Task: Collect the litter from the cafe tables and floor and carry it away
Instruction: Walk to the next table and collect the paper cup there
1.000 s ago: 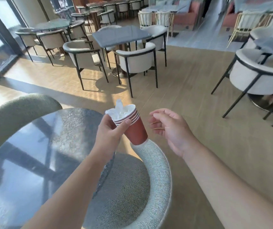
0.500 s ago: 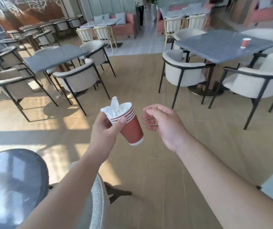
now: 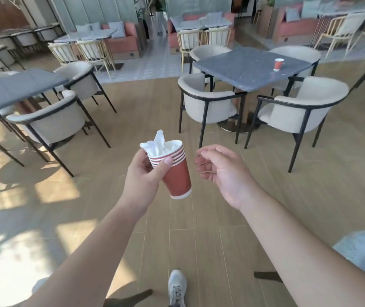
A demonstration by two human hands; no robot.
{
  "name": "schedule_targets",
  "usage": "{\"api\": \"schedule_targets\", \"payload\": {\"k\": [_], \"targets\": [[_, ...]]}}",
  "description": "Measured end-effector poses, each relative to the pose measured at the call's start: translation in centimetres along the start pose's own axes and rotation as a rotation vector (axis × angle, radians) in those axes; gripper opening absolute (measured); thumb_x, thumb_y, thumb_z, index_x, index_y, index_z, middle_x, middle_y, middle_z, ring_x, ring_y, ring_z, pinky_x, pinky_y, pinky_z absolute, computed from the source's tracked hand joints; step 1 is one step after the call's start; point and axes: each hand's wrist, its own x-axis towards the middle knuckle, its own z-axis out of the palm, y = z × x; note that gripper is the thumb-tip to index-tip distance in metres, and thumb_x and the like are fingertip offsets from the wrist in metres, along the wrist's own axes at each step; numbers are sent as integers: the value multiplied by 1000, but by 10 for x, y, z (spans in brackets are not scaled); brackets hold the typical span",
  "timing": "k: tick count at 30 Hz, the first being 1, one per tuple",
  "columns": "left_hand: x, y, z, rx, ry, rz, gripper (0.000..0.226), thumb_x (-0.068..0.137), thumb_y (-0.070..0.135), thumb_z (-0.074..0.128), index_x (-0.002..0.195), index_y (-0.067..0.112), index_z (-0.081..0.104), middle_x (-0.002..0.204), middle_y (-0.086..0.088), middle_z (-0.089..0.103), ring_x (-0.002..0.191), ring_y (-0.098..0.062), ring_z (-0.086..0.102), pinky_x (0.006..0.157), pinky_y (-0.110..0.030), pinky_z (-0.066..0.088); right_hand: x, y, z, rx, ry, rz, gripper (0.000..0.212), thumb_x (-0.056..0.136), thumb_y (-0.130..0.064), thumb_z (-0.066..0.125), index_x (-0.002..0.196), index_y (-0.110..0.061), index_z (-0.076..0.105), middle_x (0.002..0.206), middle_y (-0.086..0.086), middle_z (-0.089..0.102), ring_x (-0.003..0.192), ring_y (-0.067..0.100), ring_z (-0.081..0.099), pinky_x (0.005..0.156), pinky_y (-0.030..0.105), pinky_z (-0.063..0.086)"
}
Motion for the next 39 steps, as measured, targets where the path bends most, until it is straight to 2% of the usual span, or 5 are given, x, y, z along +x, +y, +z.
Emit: {"api": "schedule_targets", "payload": {"k": [8,19,29,33,39], "targets": [[157,-33,-1,-47,-108,-7,59,74,50,75,122,17,64,101,13,76,92,-3,70,73,-15,51,141,-13,12,-23,133,10,12,92,-13,57,88,-14,68,75,0,69,69,14,62,66,28,49],[343,-31,28,-150,-278,28,63,75,49,76,127,16,62,114,6,75,105,-9,69,83,-22,53,283,-54,-3,-21,280,-64,12,91,-14,58,96,-11,69,77,0,69,71,14,63,64,26,51],[440,-65,129,-117,-393,0,56,81,46,77,128,21,63,119,6,74,110,-10,70,83,-20,54,366,-63,-105,34,422,-81,13,89,-12,59,92,-14,71,78,2,71,70,14,65,65,27,52],[485,-73,184,-92,-374,-8,52,82,44,76,128,22,63,120,6,74,111,-11,70,84,-20,54,419,-69,-160,89,398,-77,12,87,-15,60,93,-14,70,78,3,71,68,14,64,63,27,51],[549,-68,285,-43,-364,-35,48,84,39,73,127,20,62,114,10,76,104,-7,71,78,-18,54,486,-106,-252,120,355,-44,21,71,-27,61,88,-16,69,74,-2,71,64,11,64,58,22,50]]}}
